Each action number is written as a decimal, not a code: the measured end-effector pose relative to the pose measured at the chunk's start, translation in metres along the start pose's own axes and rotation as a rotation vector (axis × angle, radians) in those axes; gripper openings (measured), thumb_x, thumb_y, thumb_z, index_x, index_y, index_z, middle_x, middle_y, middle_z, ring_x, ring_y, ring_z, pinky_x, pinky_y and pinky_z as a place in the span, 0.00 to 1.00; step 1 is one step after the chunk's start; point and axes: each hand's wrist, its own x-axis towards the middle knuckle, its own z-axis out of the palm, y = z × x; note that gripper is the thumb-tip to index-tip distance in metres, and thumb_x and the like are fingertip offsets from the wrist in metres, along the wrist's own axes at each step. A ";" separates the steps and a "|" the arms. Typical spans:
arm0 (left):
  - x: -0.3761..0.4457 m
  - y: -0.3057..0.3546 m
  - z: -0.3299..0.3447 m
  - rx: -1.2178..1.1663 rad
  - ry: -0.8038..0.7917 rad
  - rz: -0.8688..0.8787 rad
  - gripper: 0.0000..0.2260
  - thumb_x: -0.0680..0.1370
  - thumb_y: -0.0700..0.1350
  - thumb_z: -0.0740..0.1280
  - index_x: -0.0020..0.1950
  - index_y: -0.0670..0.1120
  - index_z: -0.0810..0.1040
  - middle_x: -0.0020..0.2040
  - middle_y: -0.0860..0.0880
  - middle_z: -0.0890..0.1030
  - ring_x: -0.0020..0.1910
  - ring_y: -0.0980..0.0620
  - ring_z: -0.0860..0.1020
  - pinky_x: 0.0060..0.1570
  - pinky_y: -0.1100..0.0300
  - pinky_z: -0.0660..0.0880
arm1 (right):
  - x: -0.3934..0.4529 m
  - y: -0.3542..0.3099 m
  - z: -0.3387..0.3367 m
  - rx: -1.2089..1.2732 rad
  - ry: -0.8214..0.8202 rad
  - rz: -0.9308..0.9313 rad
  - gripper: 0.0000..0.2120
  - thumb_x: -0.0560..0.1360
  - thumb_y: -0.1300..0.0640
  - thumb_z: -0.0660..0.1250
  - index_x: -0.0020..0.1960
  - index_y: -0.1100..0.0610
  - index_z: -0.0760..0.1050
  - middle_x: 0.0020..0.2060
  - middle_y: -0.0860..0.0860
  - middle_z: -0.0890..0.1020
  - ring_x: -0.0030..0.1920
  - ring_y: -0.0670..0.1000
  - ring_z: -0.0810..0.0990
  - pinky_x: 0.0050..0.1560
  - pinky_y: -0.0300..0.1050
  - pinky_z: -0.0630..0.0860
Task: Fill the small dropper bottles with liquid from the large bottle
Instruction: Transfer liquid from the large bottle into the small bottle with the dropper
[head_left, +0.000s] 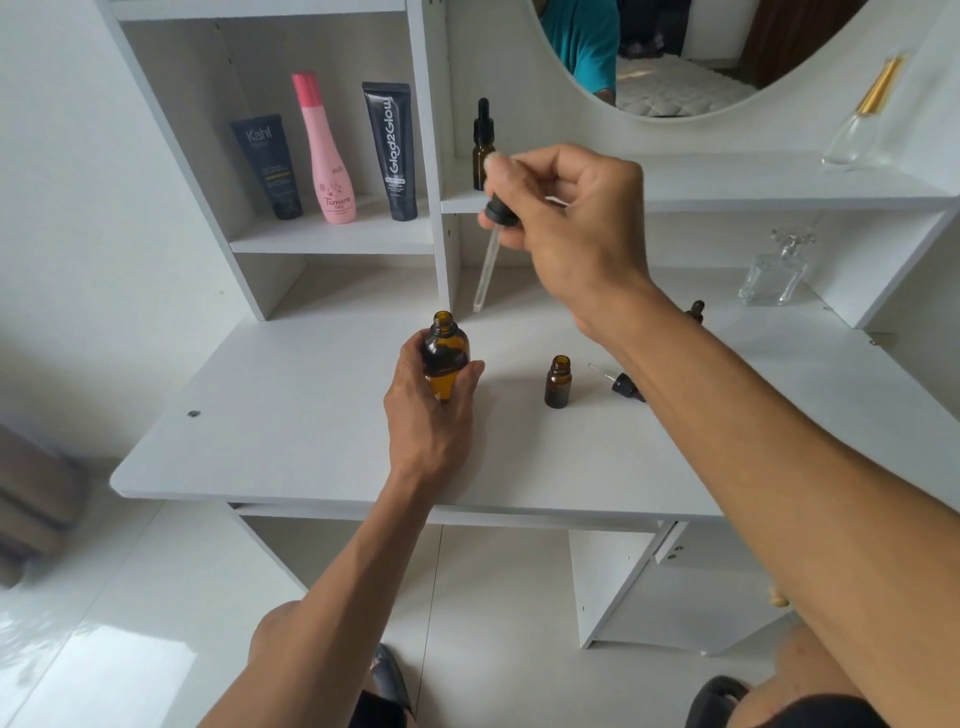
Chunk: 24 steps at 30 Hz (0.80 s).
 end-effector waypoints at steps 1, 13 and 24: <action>0.000 0.000 0.000 -0.002 0.001 0.001 0.23 0.79 0.48 0.73 0.72 0.49 0.71 0.55 0.56 0.79 0.53 0.54 0.78 0.58 0.57 0.76 | 0.001 -0.002 0.008 0.016 -0.012 -0.006 0.06 0.76 0.56 0.73 0.43 0.58 0.81 0.39 0.57 0.86 0.39 0.53 0.88 0.41 0.47 0.85; 0.000 0.000 -0.001 -0.020 -0.017 -0.009 0.20 0.79 0.48 0.73 0.70 0.51 0.72 0.55 0.58 0.79 0.49 0.68 0.76 0.48 0.77 0.69 | 0.002 0.007 0.035 -0.022 -0.074 -0.005 0.06 0.76 0.55 0.74 0.43 0.58 0.82 0.37 0.54 0.86 0.37 0.52 0.87 0.37 0.40 0.82; 0.001 -0.003 0.000 -0.038 0.007 0.005 0.21 0.78 0.48 0.73 0.69 0.51 0.73 0.57 0.53 0.82 0.53 0.54 0.80 0.57 0.51 0.78 | -0.015 0.041 0.037 -0.187 -0.156 0.059 0.08 0.75 0.54 0.75 0.45 0.59 0.84 0.36 0.53 0.86 0.37 0.48 0.87 0.44 0.51 0.85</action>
